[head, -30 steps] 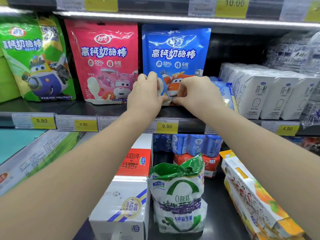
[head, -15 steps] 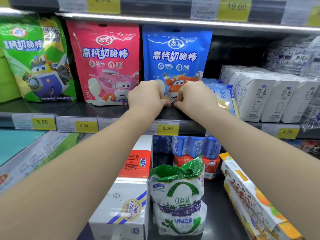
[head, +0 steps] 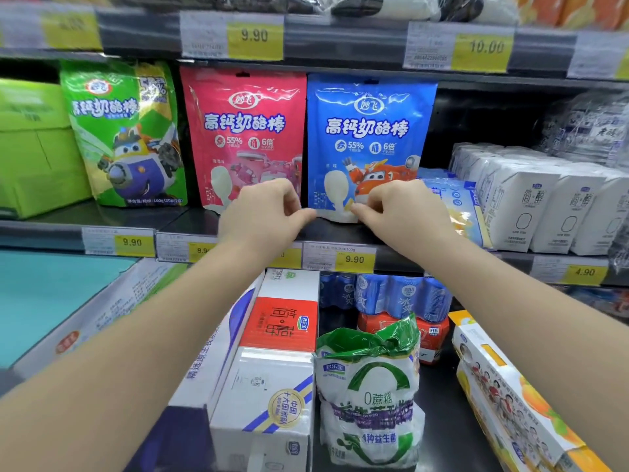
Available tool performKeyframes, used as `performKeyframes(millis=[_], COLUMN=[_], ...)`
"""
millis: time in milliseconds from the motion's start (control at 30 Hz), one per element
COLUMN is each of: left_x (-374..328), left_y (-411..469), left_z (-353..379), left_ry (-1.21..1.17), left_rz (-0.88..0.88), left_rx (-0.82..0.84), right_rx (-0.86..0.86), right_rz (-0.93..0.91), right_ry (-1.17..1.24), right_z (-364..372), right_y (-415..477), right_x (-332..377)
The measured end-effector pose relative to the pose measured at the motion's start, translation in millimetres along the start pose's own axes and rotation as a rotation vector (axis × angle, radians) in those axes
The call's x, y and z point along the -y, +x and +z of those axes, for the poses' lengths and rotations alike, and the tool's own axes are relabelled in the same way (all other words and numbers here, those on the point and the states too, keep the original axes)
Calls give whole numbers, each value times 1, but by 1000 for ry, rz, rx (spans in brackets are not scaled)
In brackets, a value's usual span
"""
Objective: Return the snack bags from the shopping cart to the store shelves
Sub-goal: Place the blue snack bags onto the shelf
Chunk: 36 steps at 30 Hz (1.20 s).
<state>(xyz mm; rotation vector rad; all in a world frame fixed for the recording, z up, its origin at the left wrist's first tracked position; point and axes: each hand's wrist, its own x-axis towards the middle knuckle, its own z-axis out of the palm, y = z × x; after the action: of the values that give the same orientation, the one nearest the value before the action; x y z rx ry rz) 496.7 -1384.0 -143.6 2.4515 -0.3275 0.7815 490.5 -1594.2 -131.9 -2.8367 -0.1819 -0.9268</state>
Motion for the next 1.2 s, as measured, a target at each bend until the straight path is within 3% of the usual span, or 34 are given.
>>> performKeyframes(millis=[167,300,400,500,1200], left_x=[55,68,66,67,76], left_y=[0,6,13,22,30], left_z=[-32,-30,-25,-22,-14], left_ry=[8,-44,-48,-45,25], left_rz=[-141,-274,-298,-321,-341], left_rx=[-241,-63,4,2,8], right_rx=[40,126,126,77,200], right_rz=[91,141,79,26,114], right_ry=[-19,-54,-121,-171,-246], right_z=[2,-7,-8,0,-3], right_y=[3,8,10,16,22], right_x=[4,11,22,31,32])
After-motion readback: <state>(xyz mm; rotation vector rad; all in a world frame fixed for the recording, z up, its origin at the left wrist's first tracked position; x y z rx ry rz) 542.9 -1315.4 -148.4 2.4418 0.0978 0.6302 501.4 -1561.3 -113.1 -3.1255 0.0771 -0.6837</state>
